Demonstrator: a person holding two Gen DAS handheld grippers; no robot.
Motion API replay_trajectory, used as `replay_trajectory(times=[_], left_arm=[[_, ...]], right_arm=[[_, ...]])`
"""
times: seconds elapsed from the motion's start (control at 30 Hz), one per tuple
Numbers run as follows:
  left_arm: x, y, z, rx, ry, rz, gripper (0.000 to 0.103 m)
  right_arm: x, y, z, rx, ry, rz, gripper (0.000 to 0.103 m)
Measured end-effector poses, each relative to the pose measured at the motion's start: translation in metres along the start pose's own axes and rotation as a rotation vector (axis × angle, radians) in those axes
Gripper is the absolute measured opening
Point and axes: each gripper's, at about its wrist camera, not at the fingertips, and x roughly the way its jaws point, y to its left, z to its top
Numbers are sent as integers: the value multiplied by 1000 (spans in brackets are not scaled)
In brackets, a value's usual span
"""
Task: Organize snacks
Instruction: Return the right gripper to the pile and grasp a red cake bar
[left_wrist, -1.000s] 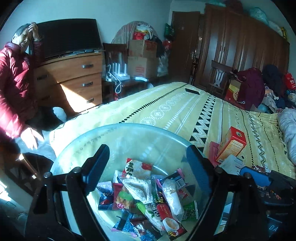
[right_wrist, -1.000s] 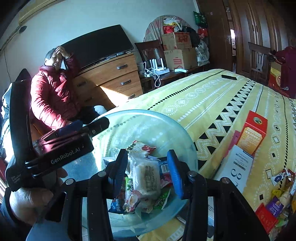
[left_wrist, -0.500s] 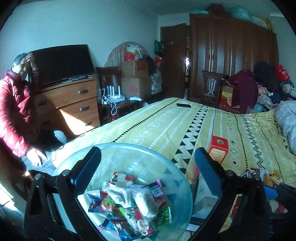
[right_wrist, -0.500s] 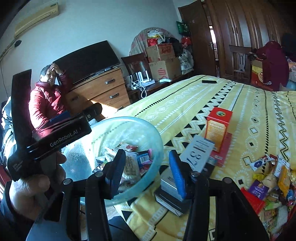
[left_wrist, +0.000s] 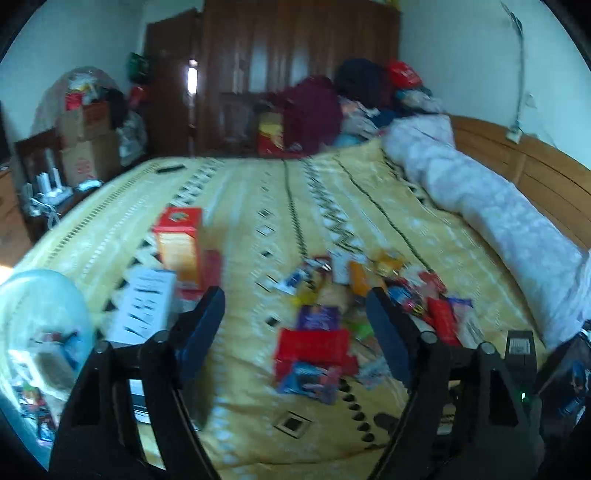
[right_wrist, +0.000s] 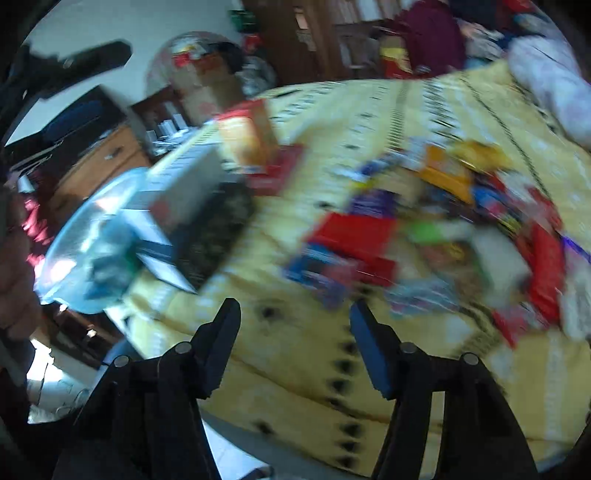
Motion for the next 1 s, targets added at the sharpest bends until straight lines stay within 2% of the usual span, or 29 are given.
replay_trajectory(times=[0.07,0.2,0.3,0.47,0.53,0.6,0.67,0.73,0.77,0.8,0.93,1.0], left_arm=[[32,-19,-8,22,81,-47,72],[73,-41,-20,31,186,-78,71],[85,-54,-29,39,220,-87,71],[93,-58,-35,57,226,-69,72],[98,-49,-37,47,236,-51,72],[101,-32,-42,16,242,-35,72],[103,-12,-51,-34,253,-4,72],[107,5,-59,-86,273,7,72],[109,10,-63,-103,286,17,72],[111,15,-66,-114,298,24,72],[120,12,-74,-101,325,20,72],[124,9,-75,-100,333,12,72]], right_arm=[[-8,-40,-7,54,-3,-51,65],[-27,-123,-15,183,-31,-147,66],[-28,-174,-5,256,-53,-207,66],[-1,-228,31,309,-29,-267,66],[21,-239,38,300,29,-308,67],[33,-246,42,267,34,-354,71],[34,-250,44,263,33,-358,70],[34,-253,45,268,24,-362,66],[36,-253,44,267,23,-362,57],[35,-254,40,267,26,-362,55],[21,-252,26,290,1,-293,49],[6,-243,23,293,-46,-255,47]])
